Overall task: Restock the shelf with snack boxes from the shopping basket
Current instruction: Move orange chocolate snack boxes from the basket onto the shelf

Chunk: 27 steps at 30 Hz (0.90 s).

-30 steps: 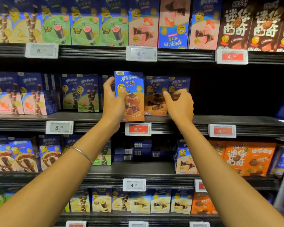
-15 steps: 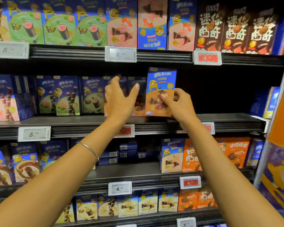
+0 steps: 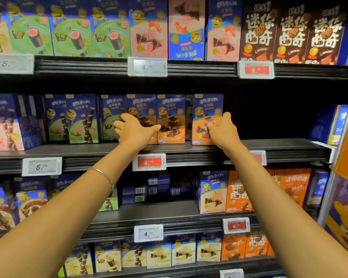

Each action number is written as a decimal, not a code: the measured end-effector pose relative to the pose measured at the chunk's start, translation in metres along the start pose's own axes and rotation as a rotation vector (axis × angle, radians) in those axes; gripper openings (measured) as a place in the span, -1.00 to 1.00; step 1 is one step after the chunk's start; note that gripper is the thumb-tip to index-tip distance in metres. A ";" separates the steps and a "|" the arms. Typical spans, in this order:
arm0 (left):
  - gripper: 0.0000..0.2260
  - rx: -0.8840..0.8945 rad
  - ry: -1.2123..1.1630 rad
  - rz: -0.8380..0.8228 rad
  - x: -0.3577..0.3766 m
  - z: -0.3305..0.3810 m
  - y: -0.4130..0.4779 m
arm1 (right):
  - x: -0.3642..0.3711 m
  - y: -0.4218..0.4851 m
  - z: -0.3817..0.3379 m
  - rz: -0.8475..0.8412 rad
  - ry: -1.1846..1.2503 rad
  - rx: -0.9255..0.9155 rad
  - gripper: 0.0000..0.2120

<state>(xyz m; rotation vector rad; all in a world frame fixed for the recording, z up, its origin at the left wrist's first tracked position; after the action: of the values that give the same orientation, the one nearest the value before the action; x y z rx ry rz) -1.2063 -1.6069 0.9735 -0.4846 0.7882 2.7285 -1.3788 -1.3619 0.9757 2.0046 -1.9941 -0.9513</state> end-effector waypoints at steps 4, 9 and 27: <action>-0.04 0.009 0.031 -0.006 0.003 -0.002 0.005 | 0.012 0.001 0.002 -0.078 -0.073 0.006 -0.66; -0.06 0.009 0.048 -0.013 0.006 -0.003 0.008 | 0.019 0.002 0.004 -0.121 -0.089 -0.003 -0.58; -0.03 0.004 0.074 -0.053 0.011 -0.003 0.007 | 0.034 0.013 0.014 -0.177 -0.100 0.009 -0.70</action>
<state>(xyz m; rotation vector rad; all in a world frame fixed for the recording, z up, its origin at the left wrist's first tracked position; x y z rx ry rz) -1.2184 -1.6125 0.9703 -0.6001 0.7869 2.6738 -1.4004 -1.3910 0.9603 2.2097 -1.8961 -1.1014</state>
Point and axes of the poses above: each hand's wrist, its own y-axis towards the middle knuckle, its own x-axis out of the palm, z = x × y, the point moved 9 cm from there along y, towards the middle knuckle, and after that the axes turned 7 degrees about z, right-handed, at the moved point
